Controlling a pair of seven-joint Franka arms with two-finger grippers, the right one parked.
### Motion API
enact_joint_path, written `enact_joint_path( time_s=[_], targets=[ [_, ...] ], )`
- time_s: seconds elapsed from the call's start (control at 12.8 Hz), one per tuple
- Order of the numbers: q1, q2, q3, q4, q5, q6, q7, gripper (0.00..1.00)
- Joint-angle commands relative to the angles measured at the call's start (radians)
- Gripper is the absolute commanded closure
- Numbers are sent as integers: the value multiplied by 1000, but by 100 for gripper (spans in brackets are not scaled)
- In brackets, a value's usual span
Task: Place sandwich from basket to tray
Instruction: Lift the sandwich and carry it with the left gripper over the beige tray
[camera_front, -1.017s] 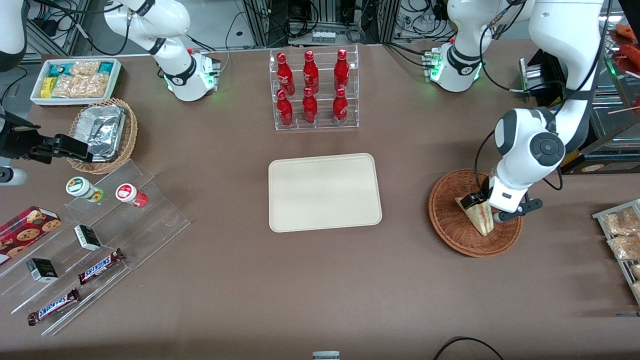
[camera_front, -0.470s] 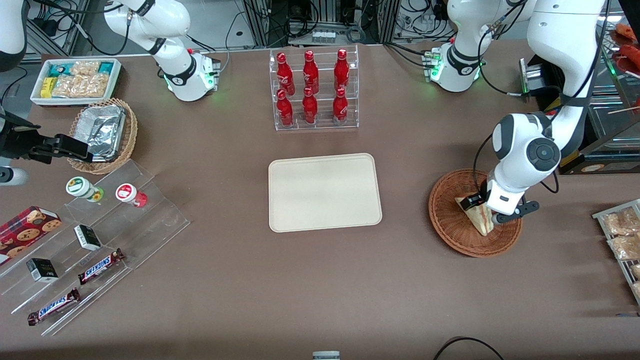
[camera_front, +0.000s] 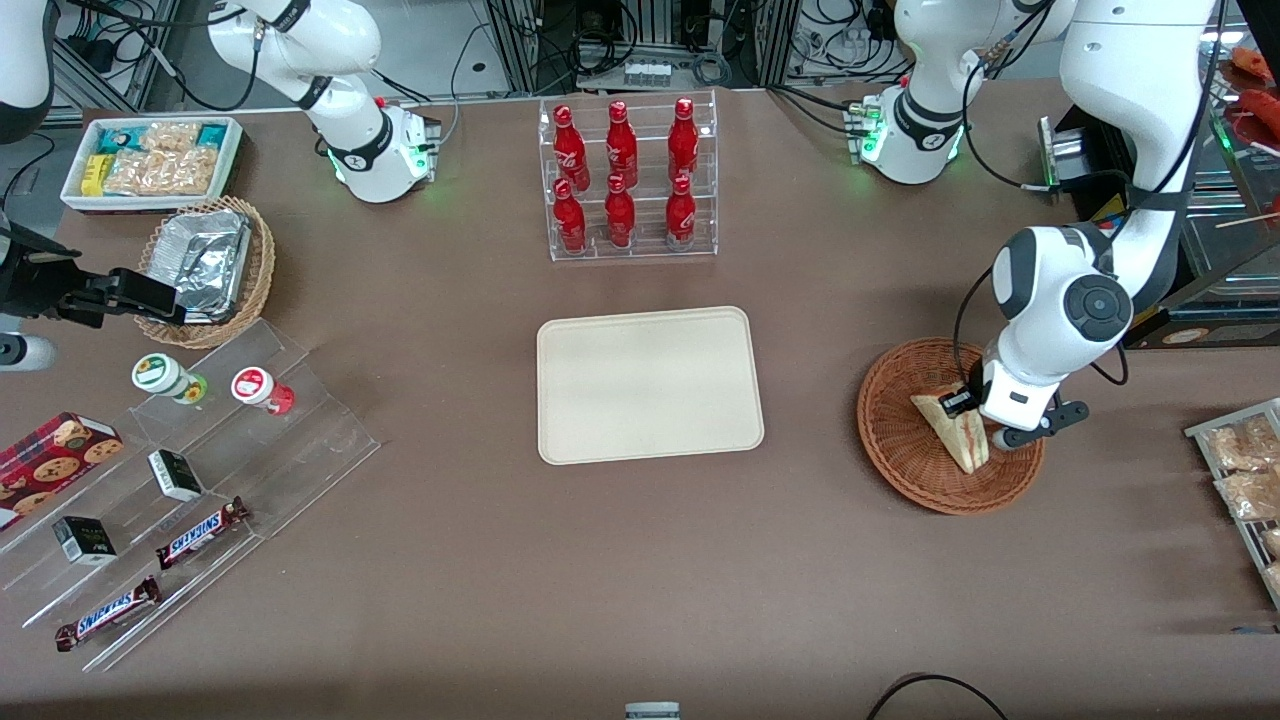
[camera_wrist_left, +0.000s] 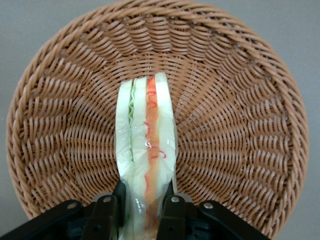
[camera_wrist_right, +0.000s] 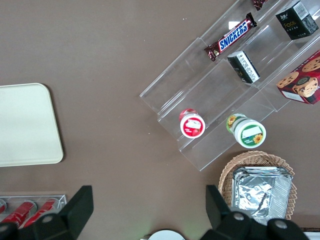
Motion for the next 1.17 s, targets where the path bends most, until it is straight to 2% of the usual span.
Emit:
enact_joint_path(
  time_s=[0.0, 0.31, 0.39, 0.7, 1.1],
  targets=[
    [-7, -84, -9, 42, 7, -149, -17, 70],
    [-74, -72, -12, 347, 3, -537, -34, 70],
    [-108, -60, -12, 410, 1, -586, -53, 70],
    [-307, 0, -12, 544, -8, -608, -145, 70],
    [-533, 185, -12, 697, -6, -599, -287, 70]
  ],
)
